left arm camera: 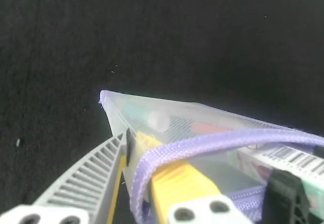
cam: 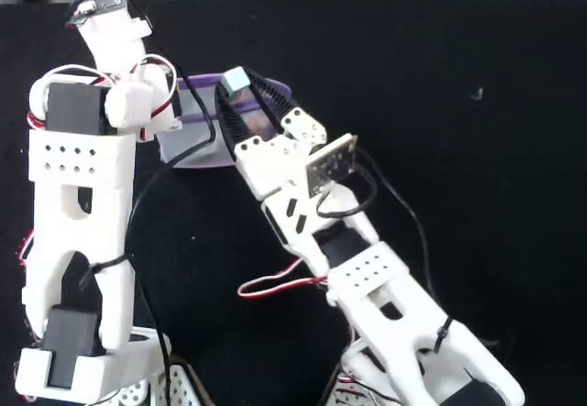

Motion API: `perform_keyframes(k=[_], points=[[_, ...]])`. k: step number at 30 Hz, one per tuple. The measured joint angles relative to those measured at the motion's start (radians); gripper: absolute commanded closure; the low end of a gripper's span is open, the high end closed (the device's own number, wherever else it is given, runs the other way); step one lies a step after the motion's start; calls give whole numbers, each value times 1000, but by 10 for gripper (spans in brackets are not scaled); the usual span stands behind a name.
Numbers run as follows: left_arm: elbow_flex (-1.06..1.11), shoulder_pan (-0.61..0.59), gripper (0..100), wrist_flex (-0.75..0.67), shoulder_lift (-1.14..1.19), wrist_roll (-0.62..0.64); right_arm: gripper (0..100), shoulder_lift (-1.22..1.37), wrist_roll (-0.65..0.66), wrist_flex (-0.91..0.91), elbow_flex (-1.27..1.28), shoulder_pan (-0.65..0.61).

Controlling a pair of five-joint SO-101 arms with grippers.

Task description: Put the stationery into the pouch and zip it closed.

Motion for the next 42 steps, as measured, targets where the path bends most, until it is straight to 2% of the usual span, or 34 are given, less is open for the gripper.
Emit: perform_keyframes(k=[2, 4, 9, 14, 17, 21, 25, 28, 32, 39, 42], points=[[2, -2, 971, 0, 0, 0, 766, 3, 0, 0, 0, 0], [2, 3, 971, 0, 0, 0, 725, -2, 2, 18, -2, 0], [2, 0, 971, 0, 0, 0, 747, -3, 0, 147, -68, 0], [2, 0, 971, 0, 0, 0, 745, -147, 0, 327, -83, 58], [2, 0, 971, 0, 0, 0, 747, -305, 0, 488, -91, 114], [2, -35, 971, 0, 0, 0, 747, -511, 0, 789, -183, 199], [2, -58, 971, 0, 0, 0, 747, -563, 80, 1091, -299, 204], [2, -60, 971, 0, 0, 0, 747, -543, 155, 1223, -308, 176], [2, -60, 971, 0, 0, 0, 747, -493, 186, 1203, -216, 118], [2, -60, 971, 0, 0, 0, 748, -477, 186, 790, 164, 87], [18, -61, 971, 0, 0, 0, 748, -477, 181, 689, 210, 86]])
